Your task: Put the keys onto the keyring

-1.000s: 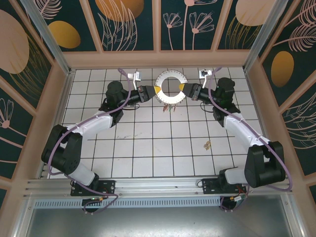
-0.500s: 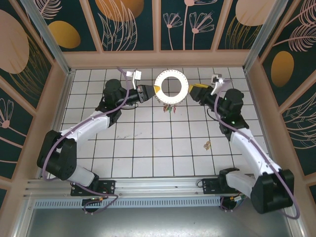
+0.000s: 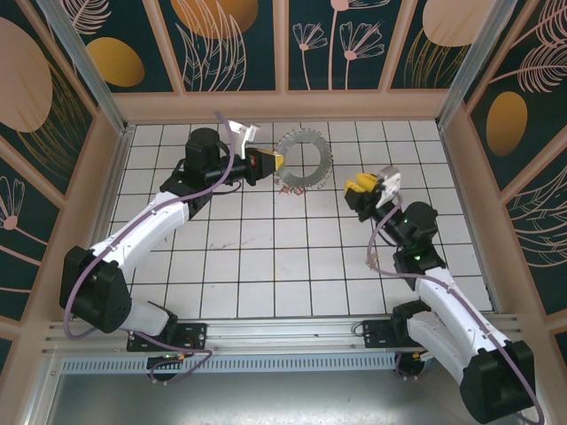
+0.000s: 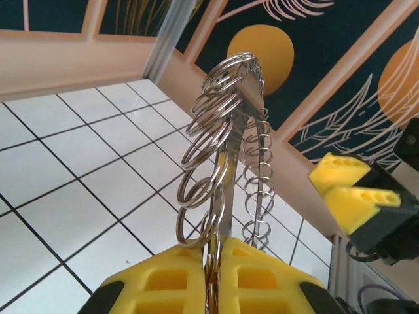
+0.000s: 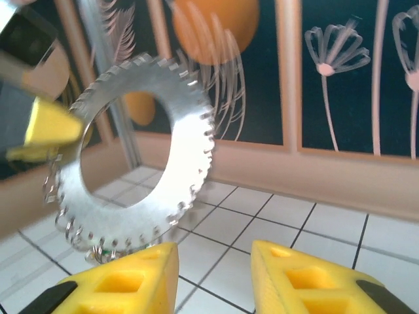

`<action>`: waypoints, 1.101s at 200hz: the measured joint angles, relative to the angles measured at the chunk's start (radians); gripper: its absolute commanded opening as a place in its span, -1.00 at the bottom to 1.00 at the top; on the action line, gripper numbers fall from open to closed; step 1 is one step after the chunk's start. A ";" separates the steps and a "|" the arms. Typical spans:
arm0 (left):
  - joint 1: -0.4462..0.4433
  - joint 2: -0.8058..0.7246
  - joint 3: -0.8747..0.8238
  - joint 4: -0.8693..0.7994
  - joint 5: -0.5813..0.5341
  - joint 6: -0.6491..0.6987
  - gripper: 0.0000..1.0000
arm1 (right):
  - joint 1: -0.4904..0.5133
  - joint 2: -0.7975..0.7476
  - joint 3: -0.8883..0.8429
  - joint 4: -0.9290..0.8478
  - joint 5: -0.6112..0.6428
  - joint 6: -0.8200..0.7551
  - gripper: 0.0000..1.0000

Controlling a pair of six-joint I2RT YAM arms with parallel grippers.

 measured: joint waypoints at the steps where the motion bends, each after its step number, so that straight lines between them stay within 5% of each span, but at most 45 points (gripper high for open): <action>1: 0.000 0.000 0.000 0.000 0.000 0.000 -1.00 | 0.007 0.000 -0.002 0.003 0.003 -0.012 -0.31; 39: 0.000 -0.008 0.000 -0.004 0.031 0.021 -1.00 | 0.128 0.006 -0.026 0.021 0.050 -0.220 -0.31; 93: 0.000 -0.021 0.023 -0.033 0.073 0.064 -1.00 | 0.168 0.010 -0.099 0.079 0.082 -0.381 -0.61; 142: 0.000 -0.022 0.029 -0.049 0.104 0.087 -1.00 | 0.198 0.021 -0.102 0.106 0.099 -0.432 -0.79; 220: 0.000 -0.022 0.040 -0.057 0.114 0.097 -1.00 | 0.280 0.101 -0.100 0.167 0.166 -0.469 -0.77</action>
